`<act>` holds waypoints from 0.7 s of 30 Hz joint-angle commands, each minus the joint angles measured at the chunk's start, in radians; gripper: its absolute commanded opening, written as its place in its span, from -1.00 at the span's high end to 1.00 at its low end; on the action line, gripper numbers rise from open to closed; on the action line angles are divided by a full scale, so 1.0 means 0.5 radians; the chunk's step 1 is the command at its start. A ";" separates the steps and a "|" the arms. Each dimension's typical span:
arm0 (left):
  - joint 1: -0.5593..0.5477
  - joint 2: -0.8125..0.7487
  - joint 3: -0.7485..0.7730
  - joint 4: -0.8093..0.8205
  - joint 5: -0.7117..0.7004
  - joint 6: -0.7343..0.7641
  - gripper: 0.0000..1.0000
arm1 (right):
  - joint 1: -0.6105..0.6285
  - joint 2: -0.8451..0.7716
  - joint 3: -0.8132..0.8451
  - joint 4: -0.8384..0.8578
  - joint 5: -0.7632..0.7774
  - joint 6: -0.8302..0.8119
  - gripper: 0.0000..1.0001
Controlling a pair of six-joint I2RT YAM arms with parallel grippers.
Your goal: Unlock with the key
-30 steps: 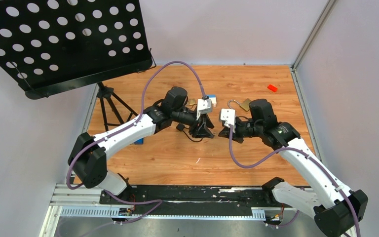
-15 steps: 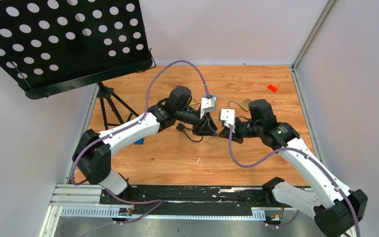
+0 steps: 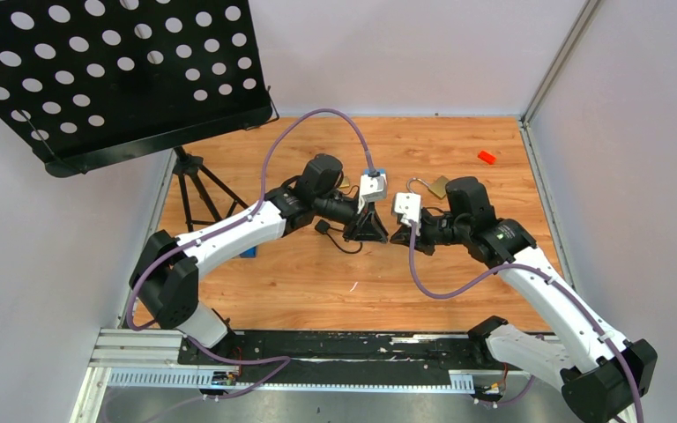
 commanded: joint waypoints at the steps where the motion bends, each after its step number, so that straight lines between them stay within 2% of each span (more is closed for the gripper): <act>1: -0.009 0.016 0.084 -0.016 0.043 0.021 0.64 | -0.003 -0.043 -0.002 0.086 -0.020 0.027 1.00; 8: -0.009 0.026 0.110 -0.052 0.054 0.042 0.99 | -0.002 -0.036 0.000 0.086 -0.017 0.031 1.00; 16: -0.008 -0.004 0.101 -0.061 -0.019 0.050 1.00 | -0.001 -0.038 -0.001 0.077 0.007 0.035 1.00; 18: -0.006 -0.026 0.091 -0.057 -0.058 0.049 1.00 | -0.001 -0.049 -0.009 0.077 0.026 0.042 0.87; 21: 0.023 -0.053 0.070 -0.054 -0.076 0.052 1.00 | -0.002 -0.073 -0.026 0.098 0.075 0.057 0.52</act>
